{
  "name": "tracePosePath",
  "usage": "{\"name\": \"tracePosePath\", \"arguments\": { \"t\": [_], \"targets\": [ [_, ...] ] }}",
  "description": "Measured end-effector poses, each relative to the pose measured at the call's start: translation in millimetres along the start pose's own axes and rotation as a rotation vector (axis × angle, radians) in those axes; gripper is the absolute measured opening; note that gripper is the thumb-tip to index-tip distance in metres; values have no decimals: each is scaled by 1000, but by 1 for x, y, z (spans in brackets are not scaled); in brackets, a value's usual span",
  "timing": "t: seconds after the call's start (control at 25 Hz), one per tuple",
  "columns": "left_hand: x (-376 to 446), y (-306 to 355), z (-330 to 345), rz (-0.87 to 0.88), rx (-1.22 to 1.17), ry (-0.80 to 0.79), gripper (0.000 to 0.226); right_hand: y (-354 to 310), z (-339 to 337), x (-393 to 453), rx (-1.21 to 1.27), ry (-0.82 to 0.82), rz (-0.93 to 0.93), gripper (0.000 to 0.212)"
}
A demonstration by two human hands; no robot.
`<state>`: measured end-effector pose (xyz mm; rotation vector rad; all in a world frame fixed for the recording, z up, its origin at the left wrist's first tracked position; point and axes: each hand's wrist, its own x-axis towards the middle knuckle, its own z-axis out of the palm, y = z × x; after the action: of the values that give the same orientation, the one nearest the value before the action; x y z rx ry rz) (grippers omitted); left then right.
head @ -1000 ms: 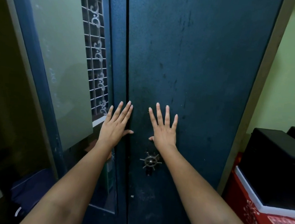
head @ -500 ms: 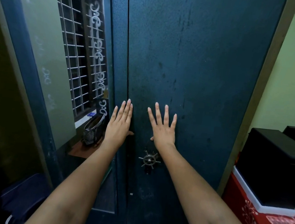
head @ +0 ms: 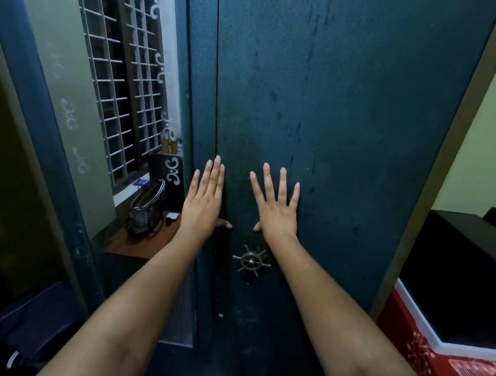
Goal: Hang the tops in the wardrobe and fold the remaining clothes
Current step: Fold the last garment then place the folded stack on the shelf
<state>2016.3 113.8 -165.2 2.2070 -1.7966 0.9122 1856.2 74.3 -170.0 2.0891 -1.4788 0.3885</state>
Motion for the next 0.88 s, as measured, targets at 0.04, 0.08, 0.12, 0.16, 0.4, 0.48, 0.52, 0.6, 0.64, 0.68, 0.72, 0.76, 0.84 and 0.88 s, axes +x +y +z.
{"name": "tracePosePath", "arguments": {
  "t": [0.04, 0.08, 0.12, 0.16, 0.4, 0.48, 0.52, 0.6, 0.64, 0.68, 0.72, 0.76, 0.84, 0.88],
  "targets": [
    [-1, 2, 0, -7, -14, -11, 147, 0, 3, -2, -2, 16, -8, 138],
    [-1, 5, 0, -21, -25, -22, 150, -1, 8, -6, -1, 50, -12, 134],
    [-1, 7, 0, -40, -22, -32, 154, -2, 15, -14, 21, 102, -10, 127],
    [-2, 9, 0, -59, -9, -44, 156, -4, 26, -25, 65, 161, -15, 115],
    [-7, 15, 6, -76, 21, -122, 161, -25, 80, -86, 252, 26, -32, 64],
    [-7, 18, 10, -76, 18, -146, 161, -37, 85, -88, 295, -170, -9, 66],
    [-6, 19, 11, -77, 14, -153, 161, -44, 86, -87, 317, -219, 21, 63],
    [-5, 21, 12, -86, 13, -169, 162, -57, 87, -86, 335, -224, 105, 56],
    [-5, 21, 13, -92, 10, -175, 162, -63, 87, -84, 333, -197, 144, 52],
    [-5, 21, 14, -95, 3, -179, 162, -66, 87, -83, 335, -175, 167, 49],
    [-5, 21, 15, -95, -6, -180, 163, -67, 89, -83, 340, -163, 173, 48],
    [-5, 21, 17, -92, -14, -176, 163, -67, 89, -82, 343, -170, 167, 47],
    [-5, 20, 19, -84, -25, -168, 164, -65, 90, -80, 306, -196, 128, 45],
    [-5, 20, 19, -80, -26, -167, 164, -64, 88, -80, 262, -203, 95, 44]
  ]
}}
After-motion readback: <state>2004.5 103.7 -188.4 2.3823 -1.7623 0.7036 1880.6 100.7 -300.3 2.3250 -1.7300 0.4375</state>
